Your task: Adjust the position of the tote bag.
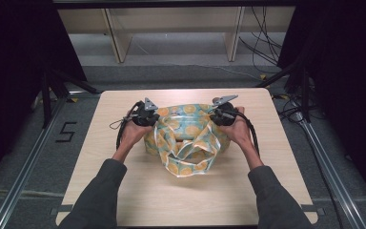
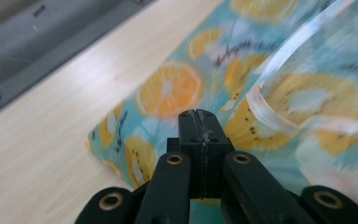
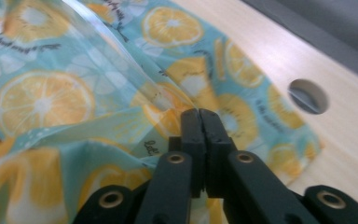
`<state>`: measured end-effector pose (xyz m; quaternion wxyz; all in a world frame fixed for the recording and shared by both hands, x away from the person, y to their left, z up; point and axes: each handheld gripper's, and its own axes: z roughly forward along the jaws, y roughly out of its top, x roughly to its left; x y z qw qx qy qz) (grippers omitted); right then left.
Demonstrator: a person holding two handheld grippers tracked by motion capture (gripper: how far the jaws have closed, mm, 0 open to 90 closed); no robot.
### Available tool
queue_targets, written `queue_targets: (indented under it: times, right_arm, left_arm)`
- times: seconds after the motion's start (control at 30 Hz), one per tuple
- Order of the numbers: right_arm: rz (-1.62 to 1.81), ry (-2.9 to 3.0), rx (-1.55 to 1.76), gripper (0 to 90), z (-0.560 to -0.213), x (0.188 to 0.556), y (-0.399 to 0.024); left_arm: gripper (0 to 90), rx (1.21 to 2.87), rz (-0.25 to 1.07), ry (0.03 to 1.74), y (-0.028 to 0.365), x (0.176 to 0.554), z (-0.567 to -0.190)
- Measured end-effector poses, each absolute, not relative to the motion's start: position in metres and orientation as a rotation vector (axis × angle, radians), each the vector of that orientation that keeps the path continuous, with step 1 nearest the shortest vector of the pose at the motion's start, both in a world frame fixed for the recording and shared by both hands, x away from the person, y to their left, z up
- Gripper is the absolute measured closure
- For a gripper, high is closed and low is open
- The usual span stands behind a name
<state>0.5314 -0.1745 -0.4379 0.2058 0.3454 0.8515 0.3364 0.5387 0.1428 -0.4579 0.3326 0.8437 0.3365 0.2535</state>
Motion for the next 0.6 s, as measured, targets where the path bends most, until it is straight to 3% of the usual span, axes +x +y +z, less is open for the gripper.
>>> queue_targets:
  times: [0.2,0.33,0.47,0.6]
  right_arm:
    - [1.076,2.367,1.045,77.1,-0.425,0.512,-0.176]
    - [1.159,2.369,0.983,76.5,-0.401,0.492,-0.181]
    - [1.200,2.388,0.924,78.5,-0.391,0.468,-0.182]
    - [1.227,2.457,0.808,86.2,-0.395,0.434,-0.187]
  left_arm:
    - [89.6,2.185,0.648,0.903,0.148,0.541,-0.466]
    - [89.6,2.178,0.647,0.911,0.148,0.542,-0.466]
    - [89.5,2.172,0.639,0.923,0.149,0.542,-0.465]
    - [89.4,2.180,0.654,0.922,0.150,0.541,-0.464]
